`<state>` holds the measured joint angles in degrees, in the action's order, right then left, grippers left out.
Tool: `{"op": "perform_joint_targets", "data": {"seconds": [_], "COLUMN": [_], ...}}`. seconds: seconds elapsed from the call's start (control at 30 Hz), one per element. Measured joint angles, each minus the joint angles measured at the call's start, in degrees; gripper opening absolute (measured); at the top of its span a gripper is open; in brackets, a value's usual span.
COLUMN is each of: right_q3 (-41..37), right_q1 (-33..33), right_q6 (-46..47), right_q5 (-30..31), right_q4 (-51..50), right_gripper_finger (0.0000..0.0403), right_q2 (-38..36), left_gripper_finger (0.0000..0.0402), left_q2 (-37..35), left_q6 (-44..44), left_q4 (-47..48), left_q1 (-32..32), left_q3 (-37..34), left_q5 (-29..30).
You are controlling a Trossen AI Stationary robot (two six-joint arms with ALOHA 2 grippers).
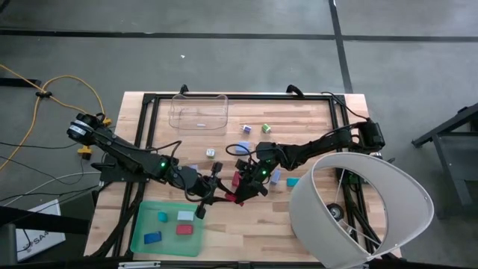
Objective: Pick & Place Office items
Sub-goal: Put the red digital clock into the green bin
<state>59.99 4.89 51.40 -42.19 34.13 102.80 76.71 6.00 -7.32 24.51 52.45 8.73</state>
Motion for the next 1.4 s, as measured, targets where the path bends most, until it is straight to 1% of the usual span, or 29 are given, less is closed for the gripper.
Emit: {"op": "perform_joint_targets", "data": {"seconds": [0.43,0.6,0.8,1.0,1.1,1.23,1.33,1.4], "right_q3": [0.00,0.00,-0.02,-0.02,-0.02,-0.02,-0.02,-0.02], "right_q1": [0.01,-0.01,-0.01,-0.01,-0.01,-0.01,-0.21,-0.40], "right_q6": [-0.17,-0.37,-0.37,-0.33,-0.24,-0.20,-0.20,-0.17], "right_q5": [-0.04,0.19,0.33,0.23,-0.72,-3.84,-5.58,-6.76], "right_q4": [-0.05,-0.45,-0.79,-0.79,-0.79,-0.79,-0.79,-0.83], "right_gripper_finger": [0.0154,0.0180,0.0216,0.0236,0.0238,0.0238,0.0238,0.0238], "right_q2": [0.00,0.00,0.00,0.00,0.00,0.00,0.00,0.00], "left_gripper_finger": [0.0082,0.0077,0.0056,0.0064,0.0063,0.0063,0.0063,0.0063], "left_q2": [0.00,0.00,0.00,0.00,0.00,0.00,-0.59,-1.48], "left_q6": [-0.24,-1.67,-2.32,-2.16,-2.14,-2.86,-3.64,-5.64], "left_q4": [0.01,0.31,0.17,0.12,0.08,0.49,3.60,6.00], "left_q1": [0.04,0.11,0.10,0.09,0.09,0.09,0.57,1.04], "left_q3": [0.00,-0.07,-0.07,-0.07,-0.07,-0.07,-0.04,-0.07], "left_q5": [0.24,-0.50,-0.40,-0.19,-0.11,0.08,0.23,0.12]}}
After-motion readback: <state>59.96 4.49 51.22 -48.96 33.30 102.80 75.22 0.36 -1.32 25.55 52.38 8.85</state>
